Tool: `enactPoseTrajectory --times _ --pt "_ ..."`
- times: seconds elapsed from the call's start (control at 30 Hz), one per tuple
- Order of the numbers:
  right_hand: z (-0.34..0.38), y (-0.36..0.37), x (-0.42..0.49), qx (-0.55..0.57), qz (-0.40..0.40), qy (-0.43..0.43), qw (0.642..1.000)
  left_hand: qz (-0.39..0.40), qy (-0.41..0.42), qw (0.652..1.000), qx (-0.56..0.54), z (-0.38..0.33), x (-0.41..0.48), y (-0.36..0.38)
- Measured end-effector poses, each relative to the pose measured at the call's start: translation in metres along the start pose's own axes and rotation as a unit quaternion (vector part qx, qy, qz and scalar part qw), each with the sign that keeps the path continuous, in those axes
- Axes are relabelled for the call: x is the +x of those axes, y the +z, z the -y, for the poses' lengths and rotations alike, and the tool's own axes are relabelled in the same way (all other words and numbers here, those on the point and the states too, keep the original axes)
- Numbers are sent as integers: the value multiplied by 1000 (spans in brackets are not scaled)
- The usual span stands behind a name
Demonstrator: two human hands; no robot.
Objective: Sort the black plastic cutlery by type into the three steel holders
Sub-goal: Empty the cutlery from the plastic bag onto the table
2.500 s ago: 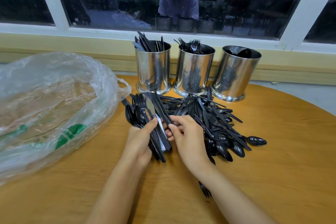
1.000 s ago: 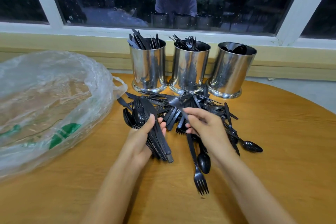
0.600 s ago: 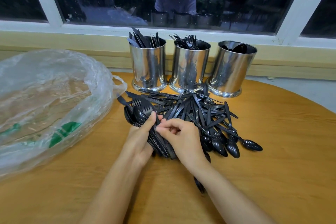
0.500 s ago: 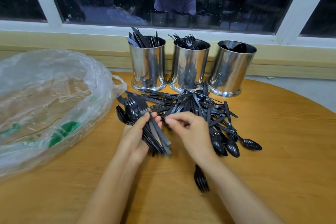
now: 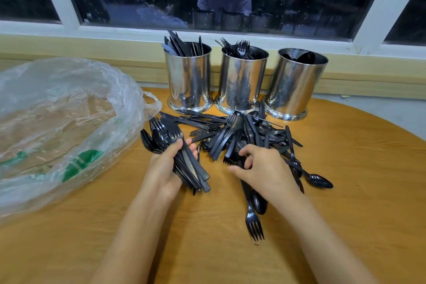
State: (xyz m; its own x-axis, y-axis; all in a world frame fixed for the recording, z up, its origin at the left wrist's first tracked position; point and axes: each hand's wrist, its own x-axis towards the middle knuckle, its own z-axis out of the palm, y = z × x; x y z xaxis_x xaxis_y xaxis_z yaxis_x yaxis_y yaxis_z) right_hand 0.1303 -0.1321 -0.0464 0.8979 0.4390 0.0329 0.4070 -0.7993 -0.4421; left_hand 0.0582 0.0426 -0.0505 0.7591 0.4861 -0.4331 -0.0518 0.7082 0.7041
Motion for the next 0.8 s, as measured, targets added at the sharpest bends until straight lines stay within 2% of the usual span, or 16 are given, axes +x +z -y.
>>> enactPoseTrajectory --times 0.07,0.13,0.2,0.3,0.4,0.47,0.57,0.63,0.7,0.8 --pt "4 3 -1 -37 15 -4 999 5 -5 1000 1 1 0 0" --pt "2 7 1 -9 14 -4 1000 7 -8 1000 0 2 0 1" --pt "-1 7 3 83 -10 -10 996 8 -9 1000 -5 2 0 1" --pt "-5 -5 7 245 -68 -16 967 12 -12 1000 -15 2 0 1" --pt "-7 -20 5 394 -115 -2 912 15 -19 1000 -19 3 0 1" --pt "-7 -25 3 494 -127 20 860 20 -26 999 -24 3 -1 1" --pt "0 -21 0 624 -87 55 775 40 -35 998 -20 4 -2 1" --pt "8 -12 -3 659 -66 66 746 58 -35 998 -13 5 -2 1" --pt "19 1 -4 628 -69 72 771 66 -29 997 -4 7 -2 3" --pt "33 19 -7 526 -88 41 845 69 -20 997 18 10 -4 5"
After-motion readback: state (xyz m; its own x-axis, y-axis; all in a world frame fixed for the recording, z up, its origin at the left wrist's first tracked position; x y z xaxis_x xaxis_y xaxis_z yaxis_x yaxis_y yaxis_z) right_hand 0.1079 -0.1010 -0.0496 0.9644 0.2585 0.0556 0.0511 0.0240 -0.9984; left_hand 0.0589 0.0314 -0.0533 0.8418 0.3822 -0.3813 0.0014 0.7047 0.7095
